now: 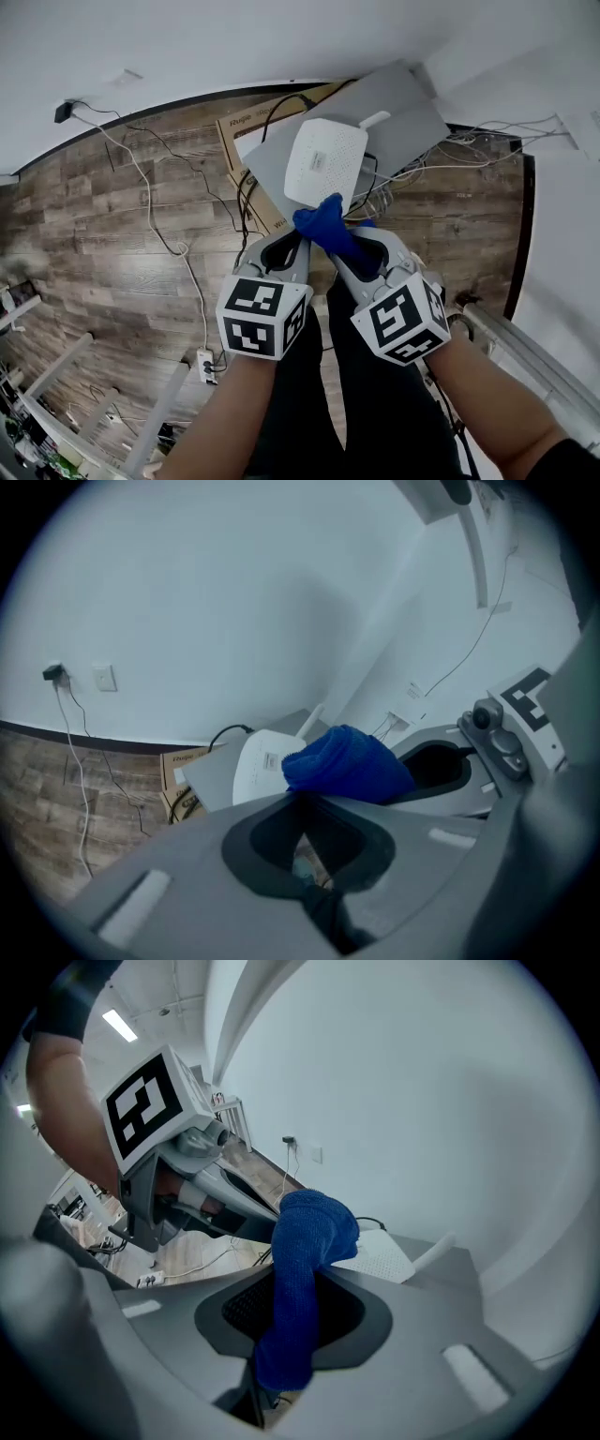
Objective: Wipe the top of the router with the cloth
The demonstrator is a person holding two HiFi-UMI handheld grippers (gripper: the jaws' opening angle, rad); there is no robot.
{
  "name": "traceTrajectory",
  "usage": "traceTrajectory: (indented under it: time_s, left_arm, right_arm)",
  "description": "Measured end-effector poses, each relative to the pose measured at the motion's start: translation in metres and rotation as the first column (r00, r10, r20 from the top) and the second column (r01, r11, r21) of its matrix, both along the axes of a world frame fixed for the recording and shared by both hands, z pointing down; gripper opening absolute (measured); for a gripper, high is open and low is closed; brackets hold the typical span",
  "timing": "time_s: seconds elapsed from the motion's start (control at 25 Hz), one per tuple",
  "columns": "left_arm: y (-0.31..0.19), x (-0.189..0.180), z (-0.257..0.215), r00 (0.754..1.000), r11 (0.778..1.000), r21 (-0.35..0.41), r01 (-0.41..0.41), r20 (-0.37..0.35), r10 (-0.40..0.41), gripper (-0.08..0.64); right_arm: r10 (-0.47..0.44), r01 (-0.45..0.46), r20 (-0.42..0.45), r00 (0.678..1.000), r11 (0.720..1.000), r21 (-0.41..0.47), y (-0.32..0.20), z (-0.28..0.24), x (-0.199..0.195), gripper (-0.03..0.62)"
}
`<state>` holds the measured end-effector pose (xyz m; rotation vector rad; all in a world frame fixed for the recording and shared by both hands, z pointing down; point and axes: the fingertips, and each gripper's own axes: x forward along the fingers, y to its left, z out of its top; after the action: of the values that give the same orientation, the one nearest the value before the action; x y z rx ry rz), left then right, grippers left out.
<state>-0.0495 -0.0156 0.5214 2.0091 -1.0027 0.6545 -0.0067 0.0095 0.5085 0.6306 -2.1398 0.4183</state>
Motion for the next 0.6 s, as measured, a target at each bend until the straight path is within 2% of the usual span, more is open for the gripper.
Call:
traceTrajectory:
  time_s: [0.2,0.44,0.6]
  left_arm:
    - [-0.021,0.000,-0.039,0.998,0.997,0.044,0.056,-0.026,-0.055,0.000]
    - [-0.033,0.006,-0.032,0.996,0.995,0.051,0.083,-0.025,-0.082,0.000]
    - [-0.035,0.004,-0.048,0.994,0.992,0.068,0.106,-0.006,-0.106,0.000]
  right_arm:
    - [0.042,-0.043,0.024,0.999,0.998,0.046,-0.033,-0.033,0.007,0.118]
    - [0.116,-0.115,0.001,0.993,0.988,0.104,-0.089,-0.022,0.040,0.118]
    - [0.168,-0.171,0.038,0.985,0.976,0.134,-0.102,-0.043,0.059,0.118]
